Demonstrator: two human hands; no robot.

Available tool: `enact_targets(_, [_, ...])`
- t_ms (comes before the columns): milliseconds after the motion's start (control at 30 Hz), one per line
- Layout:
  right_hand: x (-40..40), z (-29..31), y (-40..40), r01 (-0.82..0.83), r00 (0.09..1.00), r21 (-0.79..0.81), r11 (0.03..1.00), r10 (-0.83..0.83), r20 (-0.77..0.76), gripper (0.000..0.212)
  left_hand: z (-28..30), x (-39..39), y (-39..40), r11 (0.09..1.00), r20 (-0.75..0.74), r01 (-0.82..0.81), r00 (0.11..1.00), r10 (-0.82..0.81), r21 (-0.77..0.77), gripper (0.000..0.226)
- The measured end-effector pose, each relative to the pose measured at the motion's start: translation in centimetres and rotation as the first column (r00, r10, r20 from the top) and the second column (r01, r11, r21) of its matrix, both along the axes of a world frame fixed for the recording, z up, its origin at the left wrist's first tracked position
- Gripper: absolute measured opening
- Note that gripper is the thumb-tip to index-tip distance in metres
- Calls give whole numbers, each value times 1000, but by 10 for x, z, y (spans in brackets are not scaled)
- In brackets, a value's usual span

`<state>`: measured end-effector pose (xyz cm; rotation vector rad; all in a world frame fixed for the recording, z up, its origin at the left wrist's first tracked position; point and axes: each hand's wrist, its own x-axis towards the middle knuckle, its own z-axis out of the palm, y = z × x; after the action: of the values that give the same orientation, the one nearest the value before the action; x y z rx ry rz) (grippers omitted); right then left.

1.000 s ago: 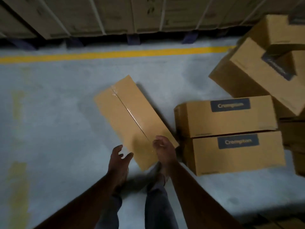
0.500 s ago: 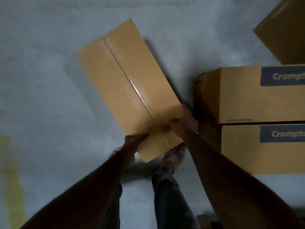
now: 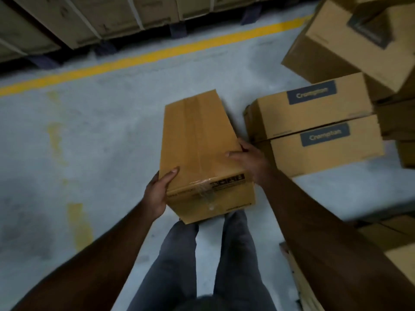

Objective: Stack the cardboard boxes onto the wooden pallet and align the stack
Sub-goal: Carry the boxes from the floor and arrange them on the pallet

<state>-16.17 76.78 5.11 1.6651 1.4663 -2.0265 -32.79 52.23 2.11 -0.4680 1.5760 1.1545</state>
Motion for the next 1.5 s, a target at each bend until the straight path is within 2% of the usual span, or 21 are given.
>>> enact_targets(67, [29,52,-27,45,998,-3,999,-45,-44,56,42,7,-11,996,-9,69,998,-69,57,68])
enact_targets(200, [108,131,-82,252,964,-10,968,-252,-85,83,118,35,-20,959,-64,234,972,-227,162,70])
enact_targets(267, [148,156,-112,364,929,-18,931,-365,-65,89,149,55,-21,909,-113,353,935,-336,220,65])
enact_targets(367, [212,180,-164,502,864,53,863,-499,-67,93,184,93,-18,813,-199,522,852,-485,256,59])
enact_targets(500, [299,205,-238,645,762,111,756,-627,-164,75,211,163,-23,649,-318,720,692,-648,246,55])
enact_targets(600, [376,221,-302,760,649,142,634,-729,-218,88,222,237,-49,535,-370,809,588,-719,244,52])
enact_targets(767, [515,242,-442,855,513,227,467,-827,-229,88,249,388,-138,357,-407,892,445,-798,275,49])
enact_targets(900, [610,260,-549,921,371,235,311,-884,-285,78,269,496,-185,123,-414,951,237,-879,284,48])
enact_targets(1000, [671,265,-606,950,261,247,194,-924,-279,75,270,574,-202,-38,-412,953,94,-906,302,53])
enact_targets(1067, [705,255,-631,953,221,260,156,-944,-246,71,263,618,-210,-127,-400,945,5,-916,302,56])
enact_targets(1167, [758,233,-650,964,162,241,114,-968,-190,69,240,680,-212,-205,-369,925,-77,-926,321,63])
enact_targets(1267, [814,207,-650,973,129,206,108,-987,-92,66,209,735,-200,-293,-292,899,-200,-935,325,77])
enact_targets(1367, [869,170,-635,971,148,194,143,-989,-10,64,170,788,-178,-368,-190,893,-326,-926,258,90])
enact_targets(1500, [943,97,-600,963,174,201,178,-984,39,69,94,858,-149,-374,-126,899,-354,-927,227,84])
